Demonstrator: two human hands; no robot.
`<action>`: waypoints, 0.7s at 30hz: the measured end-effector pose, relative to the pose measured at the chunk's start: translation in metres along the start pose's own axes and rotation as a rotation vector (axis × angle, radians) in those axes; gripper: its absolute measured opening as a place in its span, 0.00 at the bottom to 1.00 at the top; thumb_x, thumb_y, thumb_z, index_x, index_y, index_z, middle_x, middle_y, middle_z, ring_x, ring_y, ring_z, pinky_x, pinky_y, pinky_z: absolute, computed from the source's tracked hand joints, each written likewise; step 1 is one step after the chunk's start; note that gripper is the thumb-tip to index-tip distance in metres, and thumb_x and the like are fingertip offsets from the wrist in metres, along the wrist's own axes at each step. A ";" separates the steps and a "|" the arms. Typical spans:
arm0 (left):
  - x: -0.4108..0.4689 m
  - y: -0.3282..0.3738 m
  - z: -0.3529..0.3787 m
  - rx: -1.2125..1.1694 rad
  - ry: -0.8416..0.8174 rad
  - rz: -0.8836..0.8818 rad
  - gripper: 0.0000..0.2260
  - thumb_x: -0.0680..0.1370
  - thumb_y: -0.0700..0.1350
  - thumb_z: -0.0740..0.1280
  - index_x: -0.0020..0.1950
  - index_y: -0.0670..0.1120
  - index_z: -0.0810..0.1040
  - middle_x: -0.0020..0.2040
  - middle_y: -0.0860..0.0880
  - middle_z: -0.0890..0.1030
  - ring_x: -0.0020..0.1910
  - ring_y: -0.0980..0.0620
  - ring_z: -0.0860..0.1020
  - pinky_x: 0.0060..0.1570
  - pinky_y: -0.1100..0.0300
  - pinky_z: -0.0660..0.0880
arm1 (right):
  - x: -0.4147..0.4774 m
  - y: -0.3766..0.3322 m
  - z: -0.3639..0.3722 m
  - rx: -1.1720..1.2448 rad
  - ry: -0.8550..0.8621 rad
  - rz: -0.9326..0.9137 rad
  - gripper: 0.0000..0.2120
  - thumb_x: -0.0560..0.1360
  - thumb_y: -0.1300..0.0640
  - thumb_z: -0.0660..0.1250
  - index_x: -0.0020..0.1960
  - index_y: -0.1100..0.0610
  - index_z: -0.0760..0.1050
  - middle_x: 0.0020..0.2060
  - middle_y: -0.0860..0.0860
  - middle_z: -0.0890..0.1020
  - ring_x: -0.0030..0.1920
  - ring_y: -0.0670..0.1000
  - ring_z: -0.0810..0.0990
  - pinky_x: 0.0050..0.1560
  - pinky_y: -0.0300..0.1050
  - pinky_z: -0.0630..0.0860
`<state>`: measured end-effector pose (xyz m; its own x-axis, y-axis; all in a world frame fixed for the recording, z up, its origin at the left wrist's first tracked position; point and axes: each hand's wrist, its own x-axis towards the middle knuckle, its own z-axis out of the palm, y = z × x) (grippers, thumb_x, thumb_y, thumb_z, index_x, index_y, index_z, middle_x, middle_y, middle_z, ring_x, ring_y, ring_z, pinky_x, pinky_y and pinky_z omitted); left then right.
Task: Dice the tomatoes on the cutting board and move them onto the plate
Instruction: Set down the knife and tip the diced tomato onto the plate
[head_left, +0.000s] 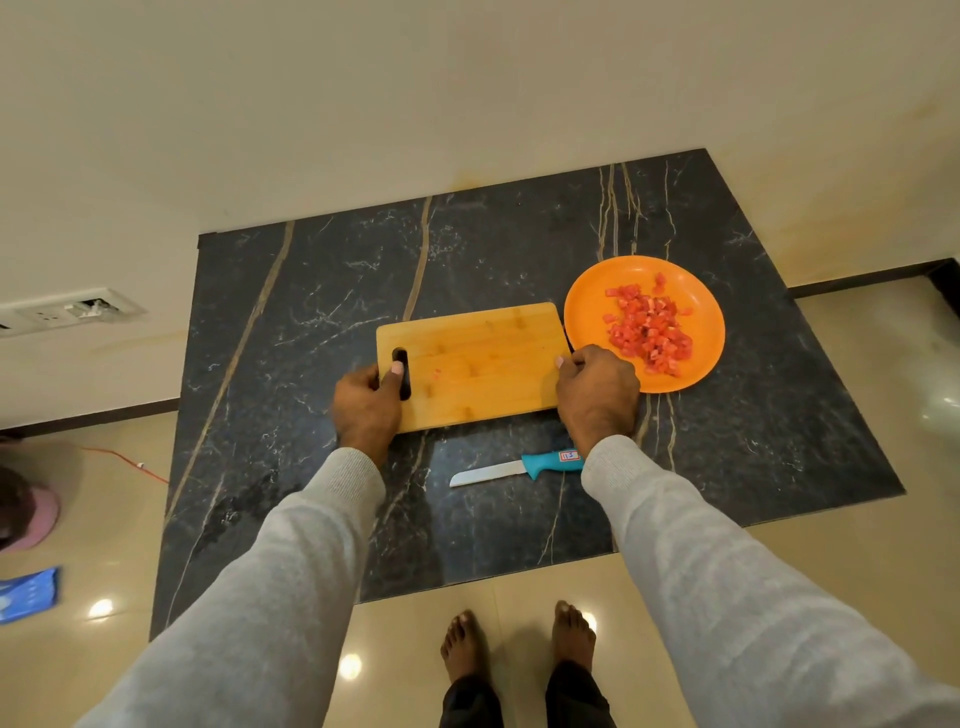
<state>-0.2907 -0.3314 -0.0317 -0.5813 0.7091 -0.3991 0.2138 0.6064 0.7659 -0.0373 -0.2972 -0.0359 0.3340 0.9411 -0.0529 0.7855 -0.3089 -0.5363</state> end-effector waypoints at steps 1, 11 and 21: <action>0.000 0.001 0.001 0.041 0.001 0.002 0.11 0.83 0.57 0.68 0.47 0.52 0.82 0.43 0.54 0.81 0.48 0.47 0.81 0.51 0.51 0.76 | 0.000 -0.001 0.000 -0.020 0.006 0.009 0.13 0.79 0.47 0.67 0.50 0.55 0.83 0.43 0.57 0.84 0.44 0.60 0.81 0.42 0.48 0.78; 0.005 -0.002 -0.005 0.234 0.078 0.142 0.20 0.79 0.57 0.74 0.68 0.49 0.82 0.56 0.49 0.84 0.54 0.47 0.81 0.57 0.48 0.80 | 0.000 -0.003 -0.004 -0.228 -0.009 -0.051 0.13 0.79 0.47 0.67 0.49 0.56 0.83 0.45 0.57 0.81 0.44 0.61 0.80 0.41 0.49 0.78; -0.024 0.008 0.001 0.368 0.042 0.326 0.13 0.81 0.56 0.69 0.60 0.50 0.82 0.56 0.47 0.82 0.54 0.44 0.80 0.57 0.47 0.80 | -0.025 0.025 -0.024 -0.038 -0.314 -0.506 0.04 0.70 0.51 0.74 0.44 0.50 0.84 0.39 0.43 0.78 0.39 0.47 0.78 0.42 0.46 0.78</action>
<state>-0.2743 -0.3438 -0.0164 -0.4673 0.8727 -0.1417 0.6487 0.4473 0.6157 -0.0138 -0.3312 -0.0279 -0.2520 0.9665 -0.0485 0.8268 0.1890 -0.5298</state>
